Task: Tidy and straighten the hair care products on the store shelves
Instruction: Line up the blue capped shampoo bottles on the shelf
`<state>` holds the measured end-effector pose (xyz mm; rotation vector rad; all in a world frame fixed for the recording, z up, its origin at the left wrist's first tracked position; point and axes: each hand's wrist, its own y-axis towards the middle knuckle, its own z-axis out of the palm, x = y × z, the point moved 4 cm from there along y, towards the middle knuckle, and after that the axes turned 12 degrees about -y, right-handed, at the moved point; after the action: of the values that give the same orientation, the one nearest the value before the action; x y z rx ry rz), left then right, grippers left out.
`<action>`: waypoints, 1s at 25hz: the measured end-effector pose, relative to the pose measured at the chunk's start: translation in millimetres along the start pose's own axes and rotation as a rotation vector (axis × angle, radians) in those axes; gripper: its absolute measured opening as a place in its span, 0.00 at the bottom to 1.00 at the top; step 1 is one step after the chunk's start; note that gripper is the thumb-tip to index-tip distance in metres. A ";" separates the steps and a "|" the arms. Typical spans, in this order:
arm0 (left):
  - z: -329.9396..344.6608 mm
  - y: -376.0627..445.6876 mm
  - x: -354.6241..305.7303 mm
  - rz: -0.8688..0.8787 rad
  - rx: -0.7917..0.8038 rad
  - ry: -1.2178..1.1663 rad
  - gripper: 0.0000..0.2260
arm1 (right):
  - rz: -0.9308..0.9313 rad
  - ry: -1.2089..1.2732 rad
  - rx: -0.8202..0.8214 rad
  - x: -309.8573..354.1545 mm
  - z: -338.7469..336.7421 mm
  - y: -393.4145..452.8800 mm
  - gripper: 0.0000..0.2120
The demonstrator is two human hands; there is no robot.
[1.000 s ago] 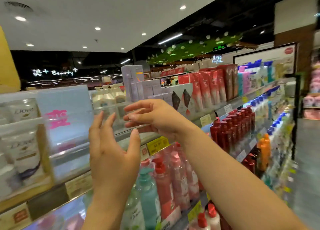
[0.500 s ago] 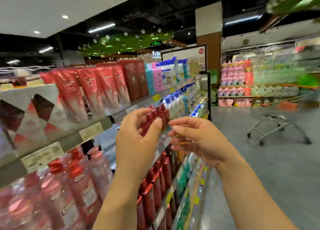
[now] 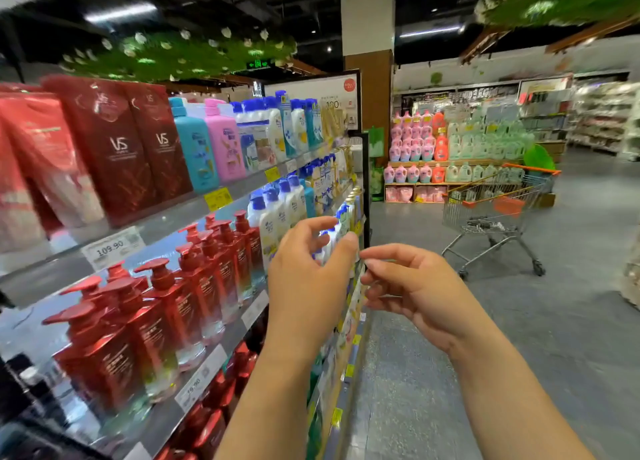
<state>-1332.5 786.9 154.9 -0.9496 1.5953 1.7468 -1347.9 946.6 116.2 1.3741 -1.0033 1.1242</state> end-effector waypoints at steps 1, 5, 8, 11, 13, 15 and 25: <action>12.5 17.9 15.6 -0.002 0.004 -0.012 0.10 | -0.003 -0.004 -0.014 -5.1 -9.7 21.8 0.09; 62.3 103.5 79.5 -0.009 0.037 -0.055 0.12 | -0.030 -0.038 -0.058 -16.9 -51.3 123.7 0.11; 92.7 172.1 117.8 -0.010 0.034 -0.082 0.10 | -0.058 -0.035 -0.082 -18.1 -85.1 195.5 0.07; 134.1 232.3 166.8 -0.030 0.058 -0.096 0.10 | -0.064 -0.036 -0.087 -34.1 -122.4 263.0 0.09; 162.7 264.0 200.7 -0.072 0.079 -0.085 0.08 | -0.042 -0.029 -0.085 -52.6 -148.6 306.8 0.11; 183.4 291.5 231.4 -0.093 0.071 -0.059 0.07 | -0.032 0.000 -0.085 -70.2 -171.9 347.9 0.12; 265.4 477.8 358.5 -0.082 -0.276 0.185 0.09 | 0.000 -0.012 0.186 -122.0 -265.5 627.9 0.13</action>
<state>-1956.7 980.7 145.5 -1.3233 1.4241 1.8999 -2010.8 1146.6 129.9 1.5301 -0.9253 1.2350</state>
